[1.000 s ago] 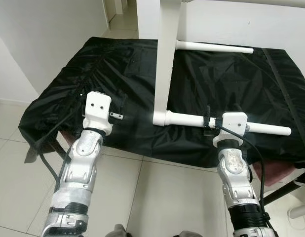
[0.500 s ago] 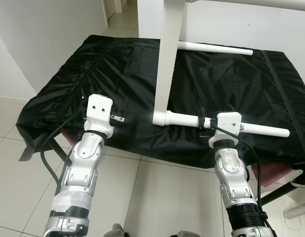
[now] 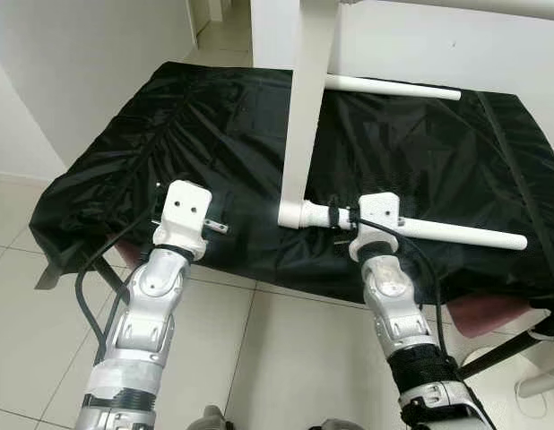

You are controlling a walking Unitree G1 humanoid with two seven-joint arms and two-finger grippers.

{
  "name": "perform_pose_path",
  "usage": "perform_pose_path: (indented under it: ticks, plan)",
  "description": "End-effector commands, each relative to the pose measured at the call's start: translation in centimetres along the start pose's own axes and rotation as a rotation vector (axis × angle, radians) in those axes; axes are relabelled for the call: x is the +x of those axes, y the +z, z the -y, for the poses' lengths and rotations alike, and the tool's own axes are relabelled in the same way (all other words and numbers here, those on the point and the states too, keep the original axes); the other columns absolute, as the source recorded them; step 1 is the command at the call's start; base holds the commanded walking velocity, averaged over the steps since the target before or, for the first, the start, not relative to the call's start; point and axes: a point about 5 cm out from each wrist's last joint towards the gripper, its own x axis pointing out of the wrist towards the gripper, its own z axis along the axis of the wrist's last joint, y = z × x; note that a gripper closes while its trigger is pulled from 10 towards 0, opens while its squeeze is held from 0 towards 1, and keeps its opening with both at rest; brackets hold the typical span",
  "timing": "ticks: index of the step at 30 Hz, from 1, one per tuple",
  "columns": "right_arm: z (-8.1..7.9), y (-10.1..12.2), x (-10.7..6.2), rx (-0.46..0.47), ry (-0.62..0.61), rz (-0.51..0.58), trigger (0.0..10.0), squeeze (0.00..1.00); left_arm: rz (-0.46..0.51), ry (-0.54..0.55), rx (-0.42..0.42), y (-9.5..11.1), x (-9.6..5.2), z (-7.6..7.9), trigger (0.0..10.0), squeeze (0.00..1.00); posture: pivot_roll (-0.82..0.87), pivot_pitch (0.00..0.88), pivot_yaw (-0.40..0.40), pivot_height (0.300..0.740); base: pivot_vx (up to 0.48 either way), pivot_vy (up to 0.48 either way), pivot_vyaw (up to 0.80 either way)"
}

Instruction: Building children table

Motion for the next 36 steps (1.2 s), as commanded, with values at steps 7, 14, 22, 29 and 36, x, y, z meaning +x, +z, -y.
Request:
perform_pose_path:
  ticks: [7, 14, 22, 29, 36]
  plan:
    - [-1.8, 0.1, 1.5, 0.087, 0.047, -0.034, 10.0, 0.00, -0.012, 0.012, 0.017, 0.3, -0.3, 0.2, 10.0, 0.00, -0.04, 0.006, 0.016, 0.740, 0.000, 0.000, 0.00]
    - [-2.5, -0.1, 2.4, 0.116, 0.066, -0.069, 10.0, 0.00, -0.015, 0.024, 0.026, 0.5, -0.5, -0.1, 10.0, 0.00, -0.02, 0.000, 0.006, 0.740, 0.000, 0.000, 0.00]
    - [-3.3, -0.6, 2.4, 0.138, 0.076, -0.082, 10.0, 0.00, -0.024, 0.030, 0.032, 0.6, -1.0, -0.3, 10.0, 0.00, -0.01, 0.011, 0.014, 0.740, 0.000, 0.000, 0.00]
    - [-4.4, -1.1, 2.2, 0.160, 0.088, -0.099, 10.0, 0.00, -0.033, 0.033, 0.039, 0.7, -1.2, -0.6, 10.0, 0.00, -0.01, 0.028, 0.028, 0.740, 0.000, 0.000, 0.00]
    - [-4.8, -1.1, 2.5, 0.174, 0.112, -0.105, 10.0, 0.00, -0.040, 0.028, 0.044, 0.8, -1.4, -0.5, 10.0, 0.00, 0.00, 0.039, 0.027, 0.740, 0.000, 0.000, 0.00]
